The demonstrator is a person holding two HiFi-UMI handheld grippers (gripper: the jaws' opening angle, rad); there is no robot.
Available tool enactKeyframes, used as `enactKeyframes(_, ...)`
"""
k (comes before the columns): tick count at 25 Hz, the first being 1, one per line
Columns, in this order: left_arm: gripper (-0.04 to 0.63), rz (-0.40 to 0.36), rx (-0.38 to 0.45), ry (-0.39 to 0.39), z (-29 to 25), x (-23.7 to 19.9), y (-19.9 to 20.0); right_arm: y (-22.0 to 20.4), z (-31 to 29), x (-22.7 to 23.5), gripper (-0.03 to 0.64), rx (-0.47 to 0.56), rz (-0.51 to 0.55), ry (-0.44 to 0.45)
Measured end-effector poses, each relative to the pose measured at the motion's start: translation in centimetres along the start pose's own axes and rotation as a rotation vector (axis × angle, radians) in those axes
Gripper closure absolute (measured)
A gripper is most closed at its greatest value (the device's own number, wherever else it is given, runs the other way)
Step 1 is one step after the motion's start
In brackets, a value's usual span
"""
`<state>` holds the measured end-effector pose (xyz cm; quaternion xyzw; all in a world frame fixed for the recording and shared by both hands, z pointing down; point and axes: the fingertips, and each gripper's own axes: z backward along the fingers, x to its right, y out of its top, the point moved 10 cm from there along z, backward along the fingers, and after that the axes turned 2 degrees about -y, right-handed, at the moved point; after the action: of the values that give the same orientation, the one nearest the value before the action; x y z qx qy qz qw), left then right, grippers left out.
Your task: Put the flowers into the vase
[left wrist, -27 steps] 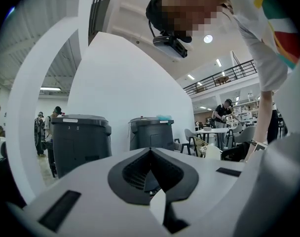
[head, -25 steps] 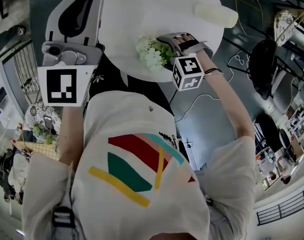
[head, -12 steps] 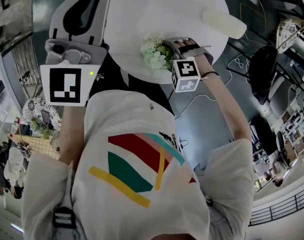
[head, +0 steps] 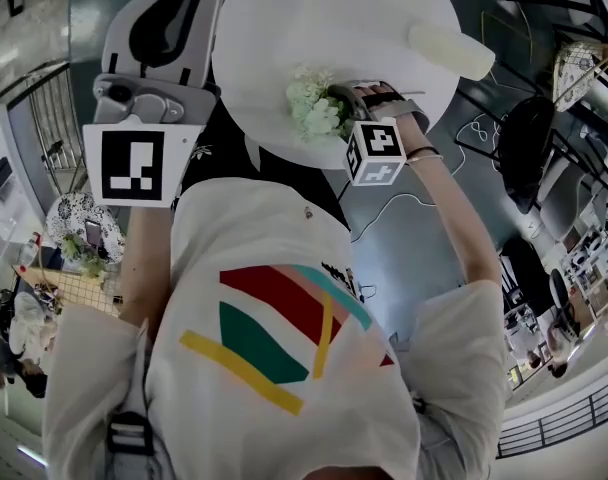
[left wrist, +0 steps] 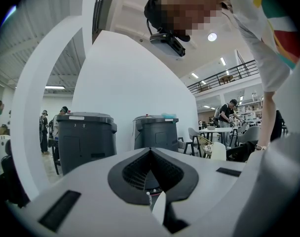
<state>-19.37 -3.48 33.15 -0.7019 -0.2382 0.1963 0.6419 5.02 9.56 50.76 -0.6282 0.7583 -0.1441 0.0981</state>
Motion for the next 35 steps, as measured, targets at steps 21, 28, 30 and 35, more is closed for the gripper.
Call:
enactKeyframes(21,0.595,-0.117,0.19,-0.051,-2.6,-0.4,9.8,7.5,14.5,6.9,0.39,0.778,-0.642,-0.694)
enactKeyframes(28,0.595,-0.106,0.241,-0.157,-4.5,0.7,12.3,6.7,21.6,6.4,0.39,1.059,-0.847,-0.983)
enactKeyframes(30,0.595,-0.109,0.264,-0.211,-5.9,1.4,13.1,6.0,23.7,5.6,0.39,1.102,-0.877,-1.084)
enactKeyframes(35,0.595,-0.089,0.292,-0.321,-8.5,4.0,14.2,4.0,28.1,3.1,0.39,1.199,-0.945,-1.289)
